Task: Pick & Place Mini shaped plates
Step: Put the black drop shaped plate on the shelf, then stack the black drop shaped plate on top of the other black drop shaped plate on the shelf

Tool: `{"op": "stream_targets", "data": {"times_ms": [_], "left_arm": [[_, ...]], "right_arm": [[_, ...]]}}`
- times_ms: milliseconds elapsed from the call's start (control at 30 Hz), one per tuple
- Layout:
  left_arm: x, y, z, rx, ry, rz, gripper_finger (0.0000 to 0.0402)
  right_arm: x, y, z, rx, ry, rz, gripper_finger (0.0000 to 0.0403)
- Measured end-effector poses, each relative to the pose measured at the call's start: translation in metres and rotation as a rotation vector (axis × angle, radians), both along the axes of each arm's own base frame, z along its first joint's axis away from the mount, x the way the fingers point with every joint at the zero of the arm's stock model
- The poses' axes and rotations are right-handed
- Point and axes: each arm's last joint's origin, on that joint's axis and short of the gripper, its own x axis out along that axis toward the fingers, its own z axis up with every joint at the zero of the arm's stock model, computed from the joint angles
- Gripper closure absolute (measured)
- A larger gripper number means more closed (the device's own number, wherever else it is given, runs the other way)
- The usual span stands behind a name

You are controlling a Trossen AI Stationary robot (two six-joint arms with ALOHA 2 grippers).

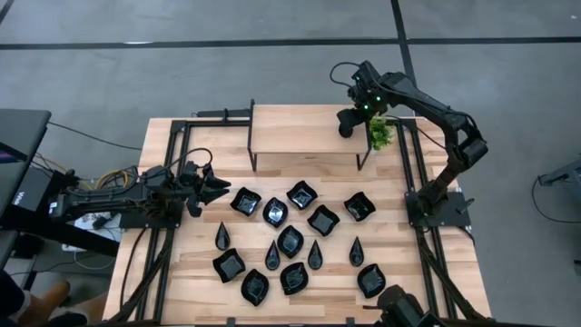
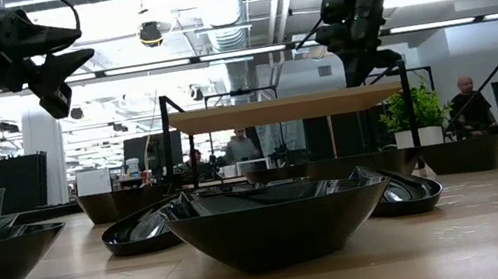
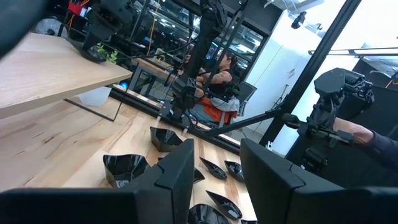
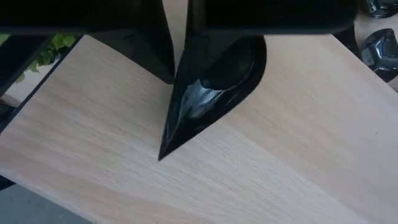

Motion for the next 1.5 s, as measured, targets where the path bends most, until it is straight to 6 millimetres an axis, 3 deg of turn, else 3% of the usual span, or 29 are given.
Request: {"op": "stream_targets", "data": {"times_ms": [300, 500, 633, 767, 900, 1000, 1167, 1367, 1500], "left_arm": [[0.0, 0.0, 0.0, 0.001, -0.001, 0.0, 0.027], [0.0, 0.0, 0.0, 0.001, -0.002, 0.0, 0.027], [0.0, 0.0, 0.0, 0.001, -0.002, 0.001, 0.027], [0.0, 0.0, 0.0, 0.001, -0.003, 0.0, 0.027], [0.0, 0.0, 0.0, 0.001, -0.003, 0.0, 0.027], [0.0, 0.0, 0.0, 0.001, -0.004, 0.0, 0.027], [0.0, 0.0, 0.0, 0.001, -0.004, 0.0, 0.027], [0.0, 0.0, 0.0, 0.001, -0.004, 0.0, 0.027], [0.0, 0.0, 0.0, 0.002, -0.004, -0.005, 0.027]], "right_arm": [[-0.011, -0.005, 0.003, -0.017, 0.004, -0.006, 0.0326], [-0.027, 0.011, 0.029, -0.069, -0.041, -0.021, 0.0327], [-0.035, 0.046, 0.055, -0.081, -0.087, -0.003, 0.0327], [-0.033, 0.099, 0.078, -0.031, -0.175, 0.135, 0.0327], [-0.037, 0.154, 0.087, 0.058, -0.133, 0.249, 0.0327], [-0.044, 0.187, 0.088, 0.157, -0.049, 0.216, 0.0327], [-0.047, 0.232, 0.071, 0.28, 0.05, 0.162, 0.0327], [-0.044, 0.274, 0.028, 0.333, 0.166, 0.11, 0.0327], [-0.034, 0.298, 0.002, 0.357, 0.109, 0.105, 0.0327]]}}
